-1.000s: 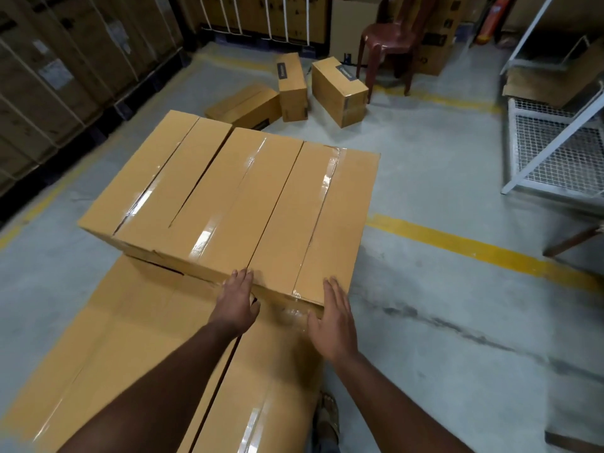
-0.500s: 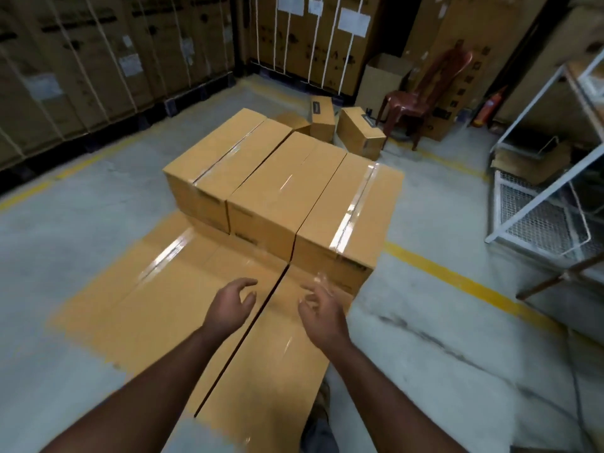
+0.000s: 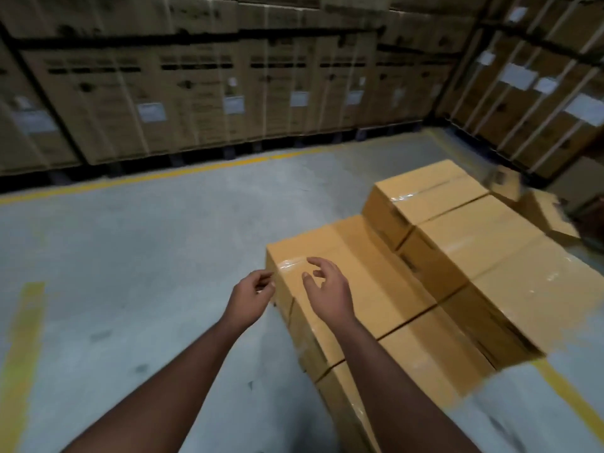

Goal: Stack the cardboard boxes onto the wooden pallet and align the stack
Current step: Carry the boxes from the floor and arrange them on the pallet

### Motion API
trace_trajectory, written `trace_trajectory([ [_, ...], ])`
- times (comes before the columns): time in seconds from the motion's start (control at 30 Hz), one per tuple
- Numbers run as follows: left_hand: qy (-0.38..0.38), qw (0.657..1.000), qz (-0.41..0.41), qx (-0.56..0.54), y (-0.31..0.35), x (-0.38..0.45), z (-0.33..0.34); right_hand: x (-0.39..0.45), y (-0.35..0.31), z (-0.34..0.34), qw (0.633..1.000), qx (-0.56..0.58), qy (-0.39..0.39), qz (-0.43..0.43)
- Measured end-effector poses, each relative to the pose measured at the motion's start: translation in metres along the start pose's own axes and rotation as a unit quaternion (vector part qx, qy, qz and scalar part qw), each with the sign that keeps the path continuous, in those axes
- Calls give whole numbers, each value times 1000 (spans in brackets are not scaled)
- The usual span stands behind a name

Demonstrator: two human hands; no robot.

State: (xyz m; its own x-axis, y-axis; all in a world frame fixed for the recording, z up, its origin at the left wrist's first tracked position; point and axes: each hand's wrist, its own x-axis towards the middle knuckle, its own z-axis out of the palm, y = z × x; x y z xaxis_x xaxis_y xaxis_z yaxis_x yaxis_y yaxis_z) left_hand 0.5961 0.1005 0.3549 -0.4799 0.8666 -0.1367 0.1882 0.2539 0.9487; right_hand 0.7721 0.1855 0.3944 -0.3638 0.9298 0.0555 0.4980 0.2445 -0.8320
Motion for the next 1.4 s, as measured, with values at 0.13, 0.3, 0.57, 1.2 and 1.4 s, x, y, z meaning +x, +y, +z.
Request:
trace_trajectory([
  [0.13,9,1000,-15,4,-2,2,-42,14,-2,31,998,53,-19,41],
  [0.3,17,999,-34,35,-9,48,-83,54,10,65,992,97,-19,78],
  [0.57,-50,997,-42,39,-1,225,-82,208,37,97,987,114,4,116],
  [1.2,-31,995,-88,25,0,688,-253,644,-49,262,991,59,5,120],
  [1.4,-96,988,-86,80,39,853,-294,765,-88,287,973,104,92,187],
])
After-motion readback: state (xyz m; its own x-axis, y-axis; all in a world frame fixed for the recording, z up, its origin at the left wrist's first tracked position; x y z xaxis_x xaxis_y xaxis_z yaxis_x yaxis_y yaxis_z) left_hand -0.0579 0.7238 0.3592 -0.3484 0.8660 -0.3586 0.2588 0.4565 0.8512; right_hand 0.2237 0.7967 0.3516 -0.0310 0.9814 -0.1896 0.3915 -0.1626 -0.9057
